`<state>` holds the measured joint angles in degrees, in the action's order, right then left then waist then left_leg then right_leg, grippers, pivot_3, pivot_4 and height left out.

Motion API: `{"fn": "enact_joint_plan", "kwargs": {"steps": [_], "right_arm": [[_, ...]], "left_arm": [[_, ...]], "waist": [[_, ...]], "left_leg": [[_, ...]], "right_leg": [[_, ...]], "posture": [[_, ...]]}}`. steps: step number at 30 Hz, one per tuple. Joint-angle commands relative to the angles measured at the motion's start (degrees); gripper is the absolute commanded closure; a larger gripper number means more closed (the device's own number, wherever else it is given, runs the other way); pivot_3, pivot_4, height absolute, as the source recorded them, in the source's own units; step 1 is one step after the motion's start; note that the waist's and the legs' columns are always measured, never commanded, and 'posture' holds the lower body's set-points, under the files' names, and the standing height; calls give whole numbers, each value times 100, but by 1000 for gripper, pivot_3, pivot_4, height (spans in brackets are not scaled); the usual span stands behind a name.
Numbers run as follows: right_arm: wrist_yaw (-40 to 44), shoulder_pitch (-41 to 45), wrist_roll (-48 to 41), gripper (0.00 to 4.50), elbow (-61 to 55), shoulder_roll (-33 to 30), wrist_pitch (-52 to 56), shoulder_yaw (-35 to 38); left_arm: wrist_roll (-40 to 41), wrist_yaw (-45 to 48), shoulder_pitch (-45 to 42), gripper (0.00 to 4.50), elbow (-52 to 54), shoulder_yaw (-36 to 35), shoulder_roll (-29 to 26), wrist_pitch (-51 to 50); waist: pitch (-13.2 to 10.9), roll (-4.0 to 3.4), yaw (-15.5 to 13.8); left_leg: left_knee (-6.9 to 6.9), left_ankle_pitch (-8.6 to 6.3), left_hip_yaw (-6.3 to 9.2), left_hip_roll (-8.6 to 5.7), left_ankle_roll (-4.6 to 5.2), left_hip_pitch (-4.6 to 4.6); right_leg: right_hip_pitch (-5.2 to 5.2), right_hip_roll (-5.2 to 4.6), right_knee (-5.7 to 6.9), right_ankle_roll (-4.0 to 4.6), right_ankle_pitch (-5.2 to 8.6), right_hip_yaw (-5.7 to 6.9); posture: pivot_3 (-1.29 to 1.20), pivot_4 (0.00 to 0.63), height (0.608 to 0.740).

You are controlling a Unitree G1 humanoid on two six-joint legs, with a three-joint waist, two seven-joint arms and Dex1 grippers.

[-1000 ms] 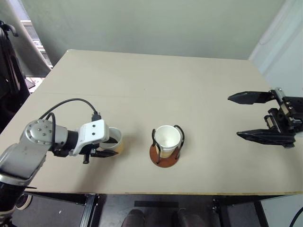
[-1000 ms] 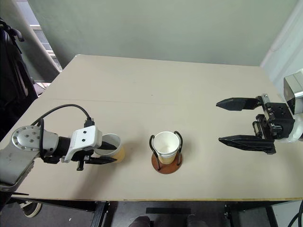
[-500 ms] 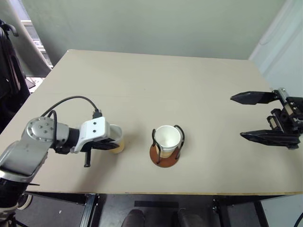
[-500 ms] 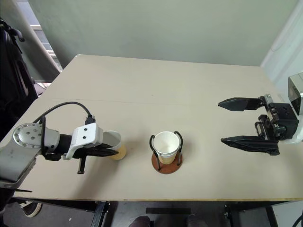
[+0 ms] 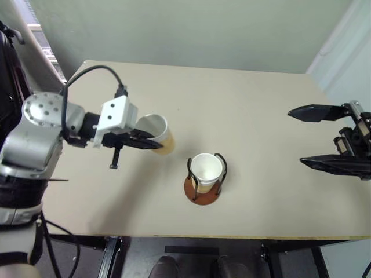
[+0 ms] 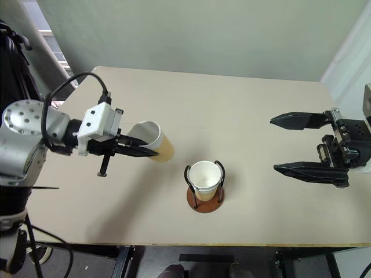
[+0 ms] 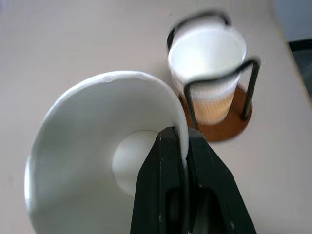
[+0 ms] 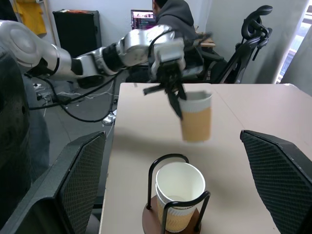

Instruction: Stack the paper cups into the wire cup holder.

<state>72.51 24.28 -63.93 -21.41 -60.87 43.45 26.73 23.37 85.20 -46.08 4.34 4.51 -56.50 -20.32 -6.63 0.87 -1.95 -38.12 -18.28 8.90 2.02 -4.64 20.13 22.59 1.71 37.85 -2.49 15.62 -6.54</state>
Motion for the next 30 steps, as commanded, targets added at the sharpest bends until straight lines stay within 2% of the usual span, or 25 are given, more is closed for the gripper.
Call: {"fn": "enact_joint_plan", "kwargs": {"steps": [1, 6, 12, 17, 22, 30], "right_arm": [[-48, -68, 5, 0, -168, -107, -79, 233], [-145, -28, -99, 0, -279, -163, -49, 286], [-308, 10, -270, 0, -433, -363, 56, 468], [-498, -198, -337, 0, -598, -402, 128, 639], [-707, -322, -419, 0, -747, -414, 174, 757], [-815, -574, -453, 0, -866, -466, 232, 1004]], "left_arm": [[276, 611, -899, 4445, -434, 120, 394, 255], [849, 730, -1817, 4445, -875, 855, 706, 739], [1166, 730, -2316, 4445, -1265, 1702, 1010, 1307], [1373, 730, -2447, 4445, -1288, 2325, 1210, 1614], [1203, 730, -2527, 4445, -1383, 2848, 1298, 1991], [1099, 730, -2539, 4445, -1449, 3220, 1319, 2278]], "waist": [[0, 0, -5], [0, 0, -2], [0, 0, -2], [-1, 0, -33], [-1, -1, -49], [-1, -1, -76]], "left_leg": [[-2, 0, 0, 0, 0, 1], [-10, -5, 0, -11, 11, 12], [-18, -11, -21, -23, 32, 26], [-35, -12, -4, -23, 50, 52], [-66, -17, -1, -26, 77, 76], [-93, -25, -4, -38, 99, 81]], "right_leg": [[0, -1, -1, -4, -1, -1], [0, -6, -17, -33, -4, -1], [0, -11, -48, -82, -17, -4], [0, -22, -84, -107, -31, -5], [3, -45, -91, -132, -40, -6], [-2, -70, -90, -149, -43, -4]], "posture": [[0, 150, 740], [0, 150, 740], [0, 150, 740], [0, 150, 740], [0, 150, 740], [0, 150, 740]]}}
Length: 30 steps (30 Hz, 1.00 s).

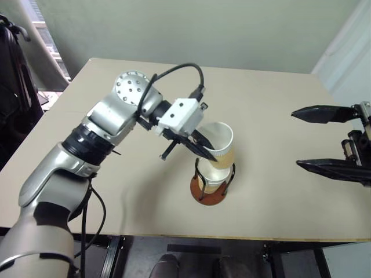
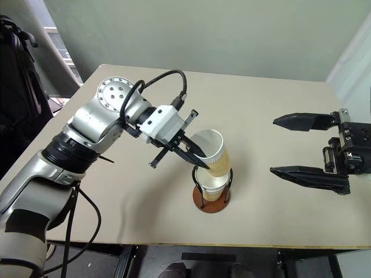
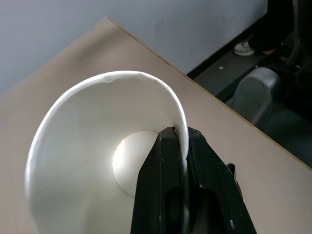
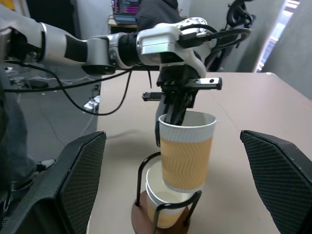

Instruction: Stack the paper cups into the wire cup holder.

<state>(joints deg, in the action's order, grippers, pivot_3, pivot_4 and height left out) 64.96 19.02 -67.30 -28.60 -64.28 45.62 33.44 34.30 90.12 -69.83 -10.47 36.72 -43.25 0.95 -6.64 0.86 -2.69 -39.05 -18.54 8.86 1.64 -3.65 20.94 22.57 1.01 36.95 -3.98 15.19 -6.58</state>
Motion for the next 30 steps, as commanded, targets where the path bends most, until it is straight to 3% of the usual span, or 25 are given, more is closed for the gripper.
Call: {"fn": "enact_joint_plan", "kwargs": {"steps": [1, 14, 17, 27, 30], "right_arm": [[-51, -100, -99, 0, -161, -130, 16, 370], [30, -562, 26, 0, -245, -131, -71, 624], [24, -632, 34, 0, -273, -124, -92, 644], [114, -640, 147, 0, -176, -120, -240, 392], [273, -594, 327, 0, -33, -132, -369, 186]], "left_arm": [[-24, 238, -152, 4445, 55, 65, -37, 189], [-396, 238, -87, 4445, -33, 239, 189, 327], [-463, 238, -88, 3843, -48, 195, 244, 197], [-827, 213, 96, 288, -138, -152, 335, 287], [-858, -114, 273, 114, -230, -817, 213, -14]], "waist": [[0, 0, -5], [1, -1, -47], [1, -2, -46], [1, -2, -47], [1, -2, -44]], "left_leg": [[-1, 0, -4, 0, 0, 1], [-3, -2, -32, -2, 3, 3], [-3, -2, -36, -2, 3, 4], [-3, -2, -38, -3, 4, 3], [-5, -2, -38, -3, 4, 4]], "right_leg": [[0, 0, 0, -1, 0, 0], [-2, -3, -1, -3, 2, 2], [-2, -3, 0, -4, 2, 1], [-2, -2, 0, -5, 3, 2], [-2, -2, 1, -6, 3, 3]], "posture": [[0, 150, 740], [0, 150, 740], [0, 150, 740], [0, 150, 740], [0, 150, 740]]}}
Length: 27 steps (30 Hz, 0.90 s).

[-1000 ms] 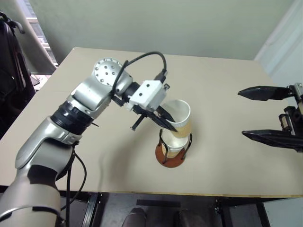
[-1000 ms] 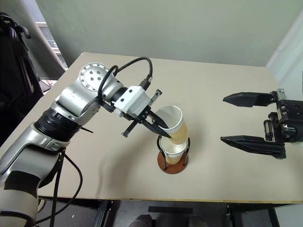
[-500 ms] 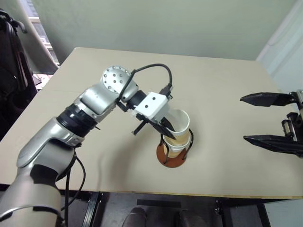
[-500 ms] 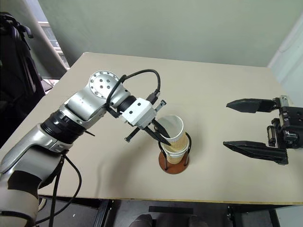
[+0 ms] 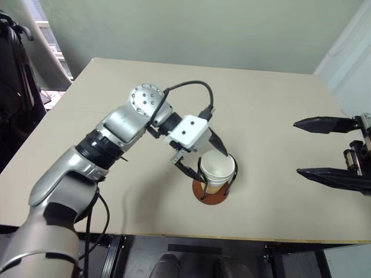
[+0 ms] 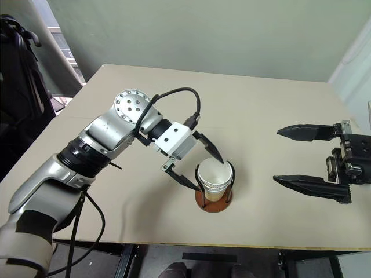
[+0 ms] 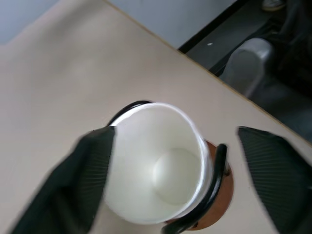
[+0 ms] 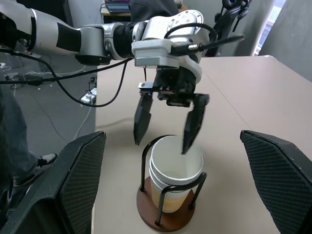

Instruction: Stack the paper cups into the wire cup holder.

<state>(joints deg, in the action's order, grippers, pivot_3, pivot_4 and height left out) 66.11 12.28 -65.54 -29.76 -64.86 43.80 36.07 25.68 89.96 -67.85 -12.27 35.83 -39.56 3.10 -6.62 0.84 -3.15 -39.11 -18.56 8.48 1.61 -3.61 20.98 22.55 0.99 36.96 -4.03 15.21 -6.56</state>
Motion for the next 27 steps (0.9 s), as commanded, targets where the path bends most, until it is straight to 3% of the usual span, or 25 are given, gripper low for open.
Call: {"fn": "enact_joint_plan", "kwargs": {"steps": [1, 7, 10, 12, 14, 19, 23, 27], "right_arm": [[243, 70, 240, 0, 151, -79, -228, -157], [890, -326, 1321, 0, 955, -80, -767, -791], [1145, -292, 1682, 0, 1481, -53, -1041, -1057], [1331, -189, 1925, 0, 1902, -112, -1213, -1202], [1480, -52, 2111, 0, 2249, -161, -1331, -1313], [1707, 427, 2655, 0, 3103, -168, -1695, -1735], [1768, 731, 3080, 0, 4014, -85, -2036, -1910], [1812, 917, 3404, 0, 4721, -81, -2369, -1956]], "left_arm": [[101, -135, 232, 114, -21, -1037, -374, -426], [553, -349, 1886, 114, 470, -2623, -1838, -1680], [548, -585, 3076, 114, 656, -3306, -2355, -1999], [754, -774, 4157, 114, 850, -4127, -2607, -2341], [891, -955, 5021, 114, 1079, -4831, -2710, -2611], [943, -1485, 6153, 114, 1382, -5868, -2502, -2991], [877, -1820, 6529, 114, 1281, -6365, -2332, -3062], [686, -2045, 6694, 114, 1342, -6385, -2260, -2985]], "waist": [[0, 0, 10], [12, -21, 186], [14, -24, 177], [14, -24, 156], [15, -22, 142], [16, -21, 94], [16, -21, 86], [16, -22, 86]], "left_leg": [[0, 0, -2, 1, 0, -1], [21, 0, -7, 12, -1, -8], [23, 1, 26, 9, 1, -10], [20, 2, 34, 6, 1, -9], [21, 1, 33, 8, 2, -10], [19, 2, 35, 8, 1, -15], [22, 1, 20, 10, 1, -48], [26, 1, 2, 9, 1, -58]], "right_leg": [[0, 0, 1, 0, 0, -1], [9, 12, 1, 3, 1, -3], [19, -5, 6, 3, 1, -11], [19, -7, 7, 3, 1, -8], [18, -6, 9, 3, 2, -8], [13, -4, 18, 10, 3, -4], [-5, -7, 34, 27, 8, -4], [-4, -7, 52, 42, 14, -5]], "posture": [[0, 150, 740], [0, 150, 740], [0, 150, 740], [0, 150, 740], [0, 150, 740], [0, 150, 740], [0, 150, 740], [0, 150, 740]]}}
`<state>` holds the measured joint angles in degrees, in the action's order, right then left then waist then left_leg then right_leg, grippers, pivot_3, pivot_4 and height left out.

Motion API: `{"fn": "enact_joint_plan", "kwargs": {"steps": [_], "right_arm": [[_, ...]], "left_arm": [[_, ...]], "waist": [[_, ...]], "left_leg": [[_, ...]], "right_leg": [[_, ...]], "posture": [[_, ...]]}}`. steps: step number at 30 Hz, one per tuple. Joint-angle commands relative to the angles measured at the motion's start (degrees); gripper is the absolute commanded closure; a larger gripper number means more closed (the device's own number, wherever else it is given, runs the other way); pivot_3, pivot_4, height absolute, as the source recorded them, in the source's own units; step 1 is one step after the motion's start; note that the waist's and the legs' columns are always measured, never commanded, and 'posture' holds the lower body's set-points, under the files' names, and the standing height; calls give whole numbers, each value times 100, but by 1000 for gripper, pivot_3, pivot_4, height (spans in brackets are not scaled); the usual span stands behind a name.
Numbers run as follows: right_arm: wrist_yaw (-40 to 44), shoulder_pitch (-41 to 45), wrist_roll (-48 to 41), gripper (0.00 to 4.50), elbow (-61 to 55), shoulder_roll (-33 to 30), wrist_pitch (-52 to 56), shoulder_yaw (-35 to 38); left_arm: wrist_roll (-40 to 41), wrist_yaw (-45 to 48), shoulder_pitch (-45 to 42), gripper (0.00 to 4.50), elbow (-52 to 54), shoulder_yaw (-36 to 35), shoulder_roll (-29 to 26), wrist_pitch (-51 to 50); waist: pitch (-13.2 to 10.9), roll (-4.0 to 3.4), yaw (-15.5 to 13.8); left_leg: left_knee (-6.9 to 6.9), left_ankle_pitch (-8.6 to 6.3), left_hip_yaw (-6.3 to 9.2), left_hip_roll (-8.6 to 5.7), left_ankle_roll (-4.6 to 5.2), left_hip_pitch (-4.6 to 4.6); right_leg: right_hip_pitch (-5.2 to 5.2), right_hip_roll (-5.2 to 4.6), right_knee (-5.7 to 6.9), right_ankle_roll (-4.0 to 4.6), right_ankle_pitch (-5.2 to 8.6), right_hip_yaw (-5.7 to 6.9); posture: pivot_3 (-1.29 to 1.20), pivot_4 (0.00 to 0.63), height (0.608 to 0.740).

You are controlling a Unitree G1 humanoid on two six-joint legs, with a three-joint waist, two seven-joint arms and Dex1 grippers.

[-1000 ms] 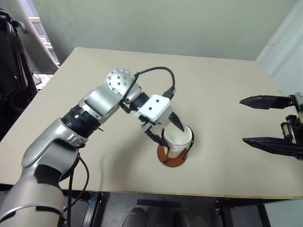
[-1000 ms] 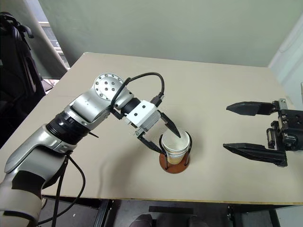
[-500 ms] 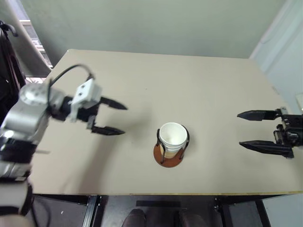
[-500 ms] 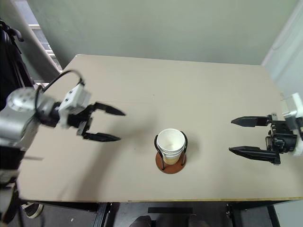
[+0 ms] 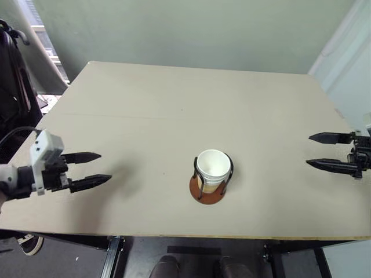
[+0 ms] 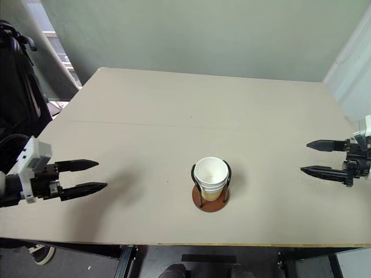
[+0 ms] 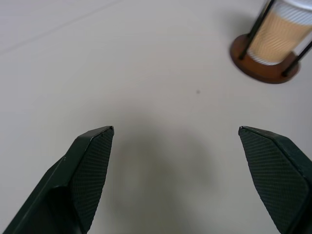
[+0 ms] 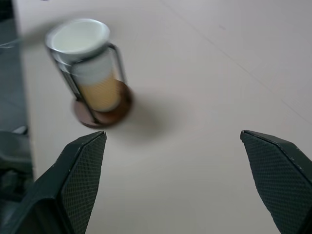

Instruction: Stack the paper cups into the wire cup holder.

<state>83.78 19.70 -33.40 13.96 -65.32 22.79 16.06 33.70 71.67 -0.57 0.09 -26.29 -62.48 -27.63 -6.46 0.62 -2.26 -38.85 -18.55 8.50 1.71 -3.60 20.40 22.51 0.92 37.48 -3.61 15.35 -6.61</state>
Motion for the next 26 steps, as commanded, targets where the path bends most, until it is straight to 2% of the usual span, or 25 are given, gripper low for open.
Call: {"fn": "enact_joint_plan", "kwargs": {"steps": [1, 9, 18, 26], "right_arm": [[38, 215, 273, 0, 516, -49, -350, 44], [-50, 608, 748, 0, 1916, -152, -889, 113], [-71, 832, 910, 0, 2451, -78, -1031, 80], [-30, 1044, 985, 0, 2624, -2, -1095, 10]], "left_arm": [[-153, -315, -96, 114, 20, -194, 61, 122], [-304, -749, -347, 114, -497, -315, 221, 296], [-330, -928, -163, 114, -929, -649, 325, 324], [-133, -1000, 253, 114, -630, -949, 521, 131]], "waist": [[0, 0, -4], [-1, 1, 13], [-1, 0, 49], [-1, 1, 69]], "left_leg": [[0, 0, -6, 0, 0, -3], [15, 0, -49, 2, -4, -35], [40, 1, -74, 2, -10, -45], [56, 2, -84, 3, -12, -53]], "right_leg": [[0, 0, 7, 3, 2, 0], [-3, -7, 51, 37, 21, -3], [3, 0, 51, 47, 25, -13], [4, 2, 50, 51, 27, -28]], "posture": [[0, 150, 740], [0, 150, 740], [0, 150, 740], [0, 150, 740]]}}
